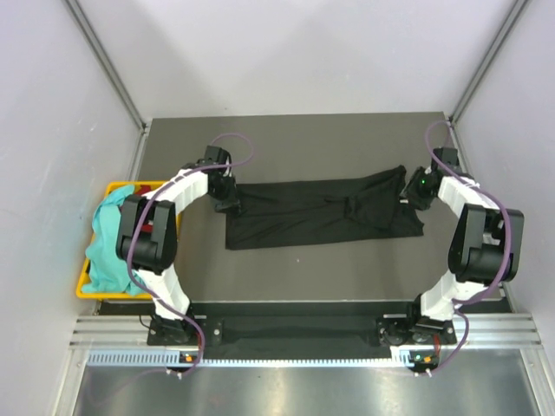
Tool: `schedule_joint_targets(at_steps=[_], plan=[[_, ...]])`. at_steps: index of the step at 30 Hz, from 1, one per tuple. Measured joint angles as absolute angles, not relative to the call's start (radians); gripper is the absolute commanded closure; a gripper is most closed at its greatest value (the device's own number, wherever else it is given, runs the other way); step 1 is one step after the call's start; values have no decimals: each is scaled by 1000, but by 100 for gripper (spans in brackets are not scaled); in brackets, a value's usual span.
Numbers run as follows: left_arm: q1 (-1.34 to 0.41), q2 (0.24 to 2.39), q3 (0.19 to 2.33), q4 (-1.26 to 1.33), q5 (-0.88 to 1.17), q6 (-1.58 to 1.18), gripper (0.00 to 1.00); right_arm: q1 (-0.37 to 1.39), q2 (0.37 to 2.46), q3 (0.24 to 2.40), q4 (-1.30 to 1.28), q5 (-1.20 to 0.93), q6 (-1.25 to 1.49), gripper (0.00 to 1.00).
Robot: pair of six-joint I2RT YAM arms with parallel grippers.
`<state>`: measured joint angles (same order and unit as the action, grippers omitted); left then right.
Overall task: Fold and stack the t-shirts
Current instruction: Fold the tshirt
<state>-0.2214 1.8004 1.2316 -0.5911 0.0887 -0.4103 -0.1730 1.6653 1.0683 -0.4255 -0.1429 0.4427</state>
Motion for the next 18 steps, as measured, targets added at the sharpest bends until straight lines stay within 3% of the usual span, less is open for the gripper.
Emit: schedule_joint_targets(at_steps=[1, 4, 10, 18], plan=[[-221, 1813, 1232, -586, 89, -414, 82, -173, 1663, 1054, -426, -146, 443, 61], [-221, 1846, 1232, -584, 72, -423, 100, -172, 1661, 1019, -416, -154, 448, 63], [-221, 1858, 1232, -583, -2, -426, 100, -172, 1662, 1003, -406, -145, 458, 71], [-225, 1859, 1232, -584, -65, -440, 100, -172, 1681, 994, -384, -92, 465, 72]])
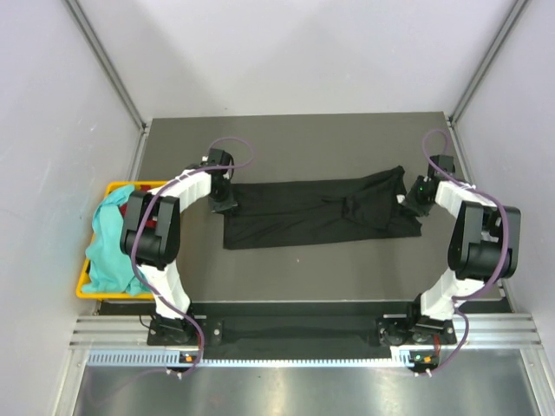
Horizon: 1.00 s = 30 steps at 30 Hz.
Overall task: Fold and stack the t-shirts
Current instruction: Fold the tshirt
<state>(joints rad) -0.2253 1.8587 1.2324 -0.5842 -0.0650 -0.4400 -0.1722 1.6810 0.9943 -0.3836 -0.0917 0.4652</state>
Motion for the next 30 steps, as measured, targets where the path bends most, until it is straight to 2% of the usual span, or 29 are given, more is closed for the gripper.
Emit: schedule_joint_targets(at_steps=[2, 3, 4, 8, 18, 24, 30], plan=[[-225, 1859, 1232, -585, -72, -440, 97, -173, 1703, 994, -381, -82, 465, 71], [-225, 1859, 1233, -586, -73, -440, 92, -174, 1708, 996, -379, -83, 465, 71], [-225, 1859, 1236, -589, -77, -440, 80, -175, 1708, 996, -373, -80, 465, 71], [-224, 1858, 1246, -600, -94, -440, 65, -175, 1708, 997, -374, -80, 464, 67], [-216, 1801, 1358, -635, 8, -438, 61, -101, 1661, 1060, -478, 60, 413, 66], [-198, 1699, 1372, -626, 95, -424, 65, 145, 1568, 1098, -492, 143, 376, 66], [-138, 1725, 1331, -557, 341, -459, 68, 386, 1548, 1102, -451, 189, 355, 65]])
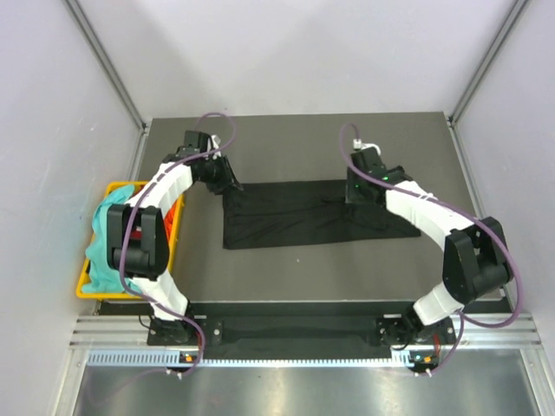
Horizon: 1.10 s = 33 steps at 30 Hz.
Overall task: Fold and stack the t-shirts
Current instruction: Fold the tshirt
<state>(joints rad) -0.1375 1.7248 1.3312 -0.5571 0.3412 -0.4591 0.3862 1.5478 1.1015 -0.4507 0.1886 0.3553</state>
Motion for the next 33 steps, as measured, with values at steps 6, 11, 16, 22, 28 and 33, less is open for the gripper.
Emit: schedule_joint_targets(at_steps=[6, 11, 16, 22, 28, 33], plan=[[-113, 1783, 1297, -551, 412, -479, 68, 531, 1634, 1146, -445, 270, 332, 65], [-113, 1784, 1292, -549, 419, -478, 69, 582, 1720, 1168, -446, 336, 314, 70], [-108, 1784, 1290, -548, 418, -477, 69, 607, 1778, 1174, -450, 367, 304, 72], [-104, 1784, 1285, -549, 407, -476, 69, 609, 1830, 1181, -451, 410, 289, 71], [-104, 1784, 1284, -549, 393, -469, 69, 609, 1853, 1181, -456, 455, 281, 70], [-104, 1784, 1284, -549, 384, -469, 69, 609, 1855, 1181, -456, 467, 279, 71]])
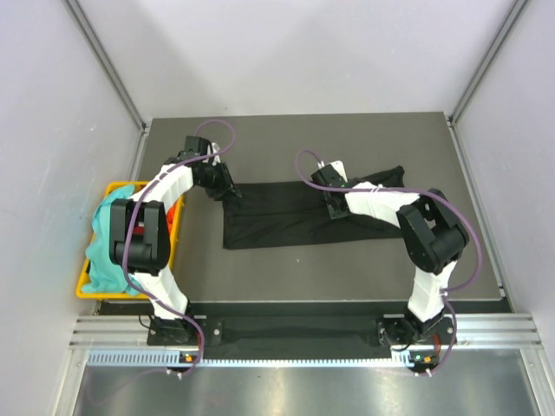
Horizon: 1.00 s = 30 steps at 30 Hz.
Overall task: Fold and stack the t-shirts
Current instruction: Fold the tshirt
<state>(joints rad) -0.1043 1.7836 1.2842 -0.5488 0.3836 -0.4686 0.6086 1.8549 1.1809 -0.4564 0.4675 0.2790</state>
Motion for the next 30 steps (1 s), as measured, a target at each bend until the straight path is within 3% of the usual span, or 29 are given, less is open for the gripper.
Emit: schedule_joint_targets(at_steps=[6, 12, 30], plan=[[-104, 1784, 1284, -549, 377, -469, 69, 609, 1861, 1181, -456, 477, 271, 81], [-104, 1784, 1284, -549, 376, -469, 69, 609, 1862, 1181, -458, 481, 270, 100], [-104, 1788, 1284, -548, 363, -468, 69, 620, 1779, 1165, -511, 438, 254, 100]])
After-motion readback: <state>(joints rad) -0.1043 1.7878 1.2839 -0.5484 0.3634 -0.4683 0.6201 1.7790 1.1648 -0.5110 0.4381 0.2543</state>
